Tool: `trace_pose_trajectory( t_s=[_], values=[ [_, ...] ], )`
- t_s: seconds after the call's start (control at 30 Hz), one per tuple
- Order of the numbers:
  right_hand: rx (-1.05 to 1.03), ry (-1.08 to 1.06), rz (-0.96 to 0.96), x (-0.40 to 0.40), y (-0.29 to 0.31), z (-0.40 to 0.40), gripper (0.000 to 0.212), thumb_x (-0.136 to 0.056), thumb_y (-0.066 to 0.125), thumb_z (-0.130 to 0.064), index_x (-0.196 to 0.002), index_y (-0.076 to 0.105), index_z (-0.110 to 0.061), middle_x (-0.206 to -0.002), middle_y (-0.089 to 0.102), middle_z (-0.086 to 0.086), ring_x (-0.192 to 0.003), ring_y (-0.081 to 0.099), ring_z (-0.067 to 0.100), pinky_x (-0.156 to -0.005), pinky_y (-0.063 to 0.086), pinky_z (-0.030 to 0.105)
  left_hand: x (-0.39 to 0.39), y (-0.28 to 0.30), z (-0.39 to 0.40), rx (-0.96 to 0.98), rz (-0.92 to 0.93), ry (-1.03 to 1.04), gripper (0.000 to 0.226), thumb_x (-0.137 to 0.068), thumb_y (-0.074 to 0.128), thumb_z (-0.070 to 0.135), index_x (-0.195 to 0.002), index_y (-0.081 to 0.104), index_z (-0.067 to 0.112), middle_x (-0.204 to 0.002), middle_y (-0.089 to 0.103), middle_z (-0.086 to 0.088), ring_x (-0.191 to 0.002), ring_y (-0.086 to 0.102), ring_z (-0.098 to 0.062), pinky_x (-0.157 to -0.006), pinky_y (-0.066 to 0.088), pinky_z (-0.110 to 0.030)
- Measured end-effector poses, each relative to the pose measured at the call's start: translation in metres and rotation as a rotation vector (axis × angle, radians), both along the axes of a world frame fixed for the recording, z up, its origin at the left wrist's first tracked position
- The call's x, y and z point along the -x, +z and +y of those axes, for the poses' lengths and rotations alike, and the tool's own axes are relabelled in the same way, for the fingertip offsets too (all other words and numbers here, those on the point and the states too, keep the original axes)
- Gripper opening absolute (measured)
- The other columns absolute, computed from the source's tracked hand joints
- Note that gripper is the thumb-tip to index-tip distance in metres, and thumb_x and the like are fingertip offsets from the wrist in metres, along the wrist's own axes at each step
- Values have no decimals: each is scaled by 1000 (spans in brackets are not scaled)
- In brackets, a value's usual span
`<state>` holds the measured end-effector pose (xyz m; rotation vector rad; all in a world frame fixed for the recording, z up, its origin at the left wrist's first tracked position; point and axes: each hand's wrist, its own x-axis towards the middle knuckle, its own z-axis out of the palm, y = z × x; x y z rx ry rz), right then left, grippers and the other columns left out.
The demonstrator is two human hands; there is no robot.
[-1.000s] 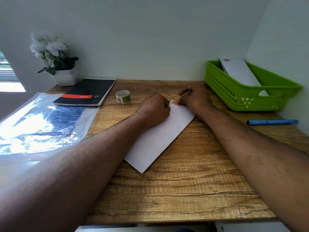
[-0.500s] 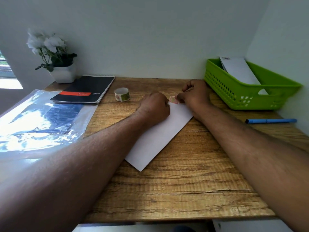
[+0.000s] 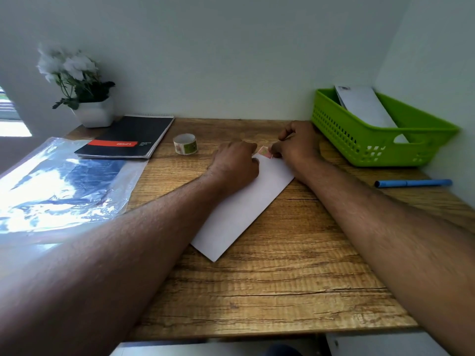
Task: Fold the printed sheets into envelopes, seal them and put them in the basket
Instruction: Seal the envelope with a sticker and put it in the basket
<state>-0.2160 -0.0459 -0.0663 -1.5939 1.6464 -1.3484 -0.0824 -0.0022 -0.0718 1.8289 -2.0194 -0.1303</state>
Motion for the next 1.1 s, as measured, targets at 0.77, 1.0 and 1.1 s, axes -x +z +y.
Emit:
trace_pose_trajectory(
  t_s=[0.77,1.0,1.1],
  values=[
    [-17,26,255,0,-3,-4,21,-68,82,-11,-84,69,-14,-99,69,5,-93,63,19,-79,52,29,3,0,5,-41,-71,-36,43,-95,37,24,-131,59,28,-129,48,-13,-125,43,-38,-104,34,-48],
    [-24,45,254,3,-1,-5,17,-75,72,0,-81,68,-16,-98,70,4,-94,64,17,-79,50,27,3,-1,3,-24,-87,-41,40,-94,39,23,-127,63,22,-124,50,-12,-119,47,-37,-102,38,-46],
    [-29,80,296,4,1,-4,15,-75,73,-2,-81,68,-15,-96,70,5,-93,63,18,-82,53,31,2,0,3,-16,-86,-63,40,-94,40,23,-125,64,23,-124,50,-12,-117,48,-37,-101,39,-44]
  ],
)
